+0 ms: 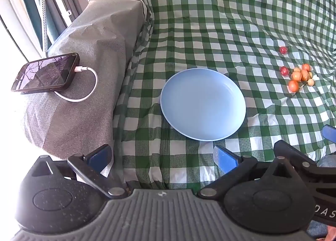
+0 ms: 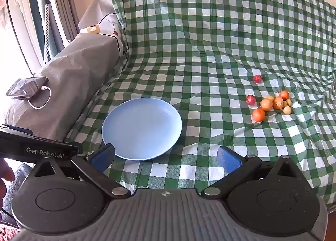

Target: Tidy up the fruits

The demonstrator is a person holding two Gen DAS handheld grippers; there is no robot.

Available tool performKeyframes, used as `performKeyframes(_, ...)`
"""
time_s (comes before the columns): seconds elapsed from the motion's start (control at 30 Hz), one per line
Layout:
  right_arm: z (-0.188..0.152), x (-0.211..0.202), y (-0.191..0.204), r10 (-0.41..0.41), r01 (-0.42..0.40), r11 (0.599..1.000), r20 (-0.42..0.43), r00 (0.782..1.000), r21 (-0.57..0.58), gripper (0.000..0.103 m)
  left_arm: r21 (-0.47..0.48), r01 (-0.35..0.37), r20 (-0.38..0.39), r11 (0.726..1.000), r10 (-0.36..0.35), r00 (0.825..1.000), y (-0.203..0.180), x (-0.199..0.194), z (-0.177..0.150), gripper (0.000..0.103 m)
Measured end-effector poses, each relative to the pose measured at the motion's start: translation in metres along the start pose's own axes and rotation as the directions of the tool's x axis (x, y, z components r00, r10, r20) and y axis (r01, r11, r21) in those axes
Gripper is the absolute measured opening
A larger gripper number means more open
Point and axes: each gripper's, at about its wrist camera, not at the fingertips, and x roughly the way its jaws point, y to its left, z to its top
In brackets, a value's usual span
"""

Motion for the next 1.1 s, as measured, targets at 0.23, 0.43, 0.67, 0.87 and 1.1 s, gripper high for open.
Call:
performKeyframes(0.23,-0.0006,0.0033,-0.0032,0.007,-0.007,1.000,0.006,1.000,0.009,0.103,-0.007,0.004,-0.005,1.000,-0.004,1.000,0.0016,0.0021,-0.0003,0.103)
performKeyframes(0.43,-0.0009,0.0035,-0.0046,0.011,-0.011,1.000,0.006,1.000,0.011,0.103,-0.008,0.004,-0.004,1.000,-0.004,1.000,0.0028,0.0029,-0.0003,0.103)
performKeyframes(0.67,-0.0016,0.0037,-0.0021,0.008,-0.008,1.000,0.005,1.000,0.002,0.103,-0.011,0.004,-0.006,1.000,-0.004,1.000,0.0022,0.0036,0.0004,0.103)
performKeyframes(0.87,-0.0006,0.0022,-0.0018,0.009,-0.009,1.000,0.003,1.000,0.000,0.103,-0.011,0.005,-0.006,1.000,-0.005,1.000,0.0016,0.0037,0.0006,0.103)
performKeyframes(1.1,0.0000,0.0017,-0.0014,0.008,-0.008,1.000,0.005,1.000,-0.002,0.103,-0.008,0.005,-0.006,1.000,-0.005,1.000,0.0024,0.0030,0.0001,0.103)
